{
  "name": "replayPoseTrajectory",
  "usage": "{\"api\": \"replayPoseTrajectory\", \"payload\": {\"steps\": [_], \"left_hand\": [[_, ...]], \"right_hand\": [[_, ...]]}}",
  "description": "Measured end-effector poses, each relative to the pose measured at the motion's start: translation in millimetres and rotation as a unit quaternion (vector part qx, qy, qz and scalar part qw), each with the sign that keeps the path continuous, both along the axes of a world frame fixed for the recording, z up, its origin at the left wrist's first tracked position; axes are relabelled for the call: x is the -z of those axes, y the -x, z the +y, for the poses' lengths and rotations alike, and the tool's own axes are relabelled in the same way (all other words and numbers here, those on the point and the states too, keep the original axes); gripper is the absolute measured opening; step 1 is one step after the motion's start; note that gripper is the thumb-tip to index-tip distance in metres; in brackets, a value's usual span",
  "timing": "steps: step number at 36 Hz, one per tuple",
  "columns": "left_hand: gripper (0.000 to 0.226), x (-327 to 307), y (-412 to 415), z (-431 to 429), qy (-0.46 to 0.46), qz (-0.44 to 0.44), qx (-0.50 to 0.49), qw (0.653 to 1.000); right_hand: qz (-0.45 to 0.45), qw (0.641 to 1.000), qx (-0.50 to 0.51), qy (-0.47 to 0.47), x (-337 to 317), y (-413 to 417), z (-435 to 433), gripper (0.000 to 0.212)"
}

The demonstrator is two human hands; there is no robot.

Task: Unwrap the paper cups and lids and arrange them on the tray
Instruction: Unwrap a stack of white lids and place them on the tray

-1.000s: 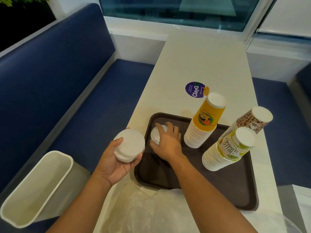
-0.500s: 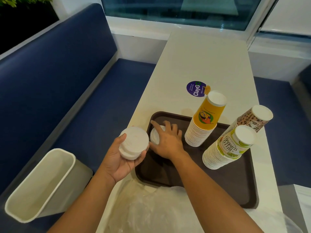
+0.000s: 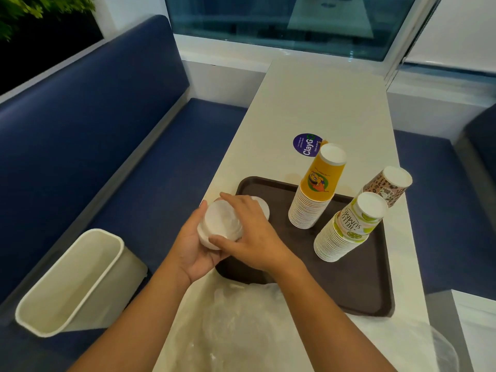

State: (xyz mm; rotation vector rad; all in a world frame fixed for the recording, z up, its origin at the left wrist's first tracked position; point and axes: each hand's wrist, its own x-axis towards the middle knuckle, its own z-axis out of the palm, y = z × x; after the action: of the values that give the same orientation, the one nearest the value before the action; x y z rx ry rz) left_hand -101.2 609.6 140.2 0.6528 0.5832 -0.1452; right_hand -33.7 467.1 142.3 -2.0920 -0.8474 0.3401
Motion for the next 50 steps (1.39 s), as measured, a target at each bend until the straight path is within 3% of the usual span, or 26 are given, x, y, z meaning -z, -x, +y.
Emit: {"api": "replayPoseTrajectory", "payload": {"steps": [7, 14, 18, 22, 26, 34, 50], "left_hand": [[0.069, 4, 2, -5, 0.006, 0.002, 0.019, 1.000], [0.064, 7, -4, -2, 0.046, -0.003, -0.012, 0.999], [0.062, 15, -7, 5, 0.065, -0.001, -0.040, 0.997], [0.061, 22, -8, 12, 0.067, -0.002, -0.046, 0.997], [0.058, 25, -9, 17, 0.066, 0.002, -0.052, 0.996], [0.059, 27, -11, 24, 0.055, -0.002, -0.049, 0.997], [0.052, 21, -13, 21, 0.059, 0.002, -0.039, 0.998]], "right_hand": [[-0.013, 1.000, 0.001, 0.020, -1, 0, -7, 0.086], [0.055, 0.983, 0.153, -0.079, 6, -13, -2, 0.081], [0.043, 0.971, 0.235, -0.002, 27, -40, 6, 0.082], [-0.026, 0.967, 0.202, 0.151, 55, -62, 10, 0.087], [-0.032, 0.963, 0.149, 0.221, 74, -68, 15, 0.086], [-0.016, 0.966, 0.138, 0.216, 80, -67, 17, 0.090], [-0.035, 0.959, 0.104, 0.261, 78, -70, 19, 0.070]]}}
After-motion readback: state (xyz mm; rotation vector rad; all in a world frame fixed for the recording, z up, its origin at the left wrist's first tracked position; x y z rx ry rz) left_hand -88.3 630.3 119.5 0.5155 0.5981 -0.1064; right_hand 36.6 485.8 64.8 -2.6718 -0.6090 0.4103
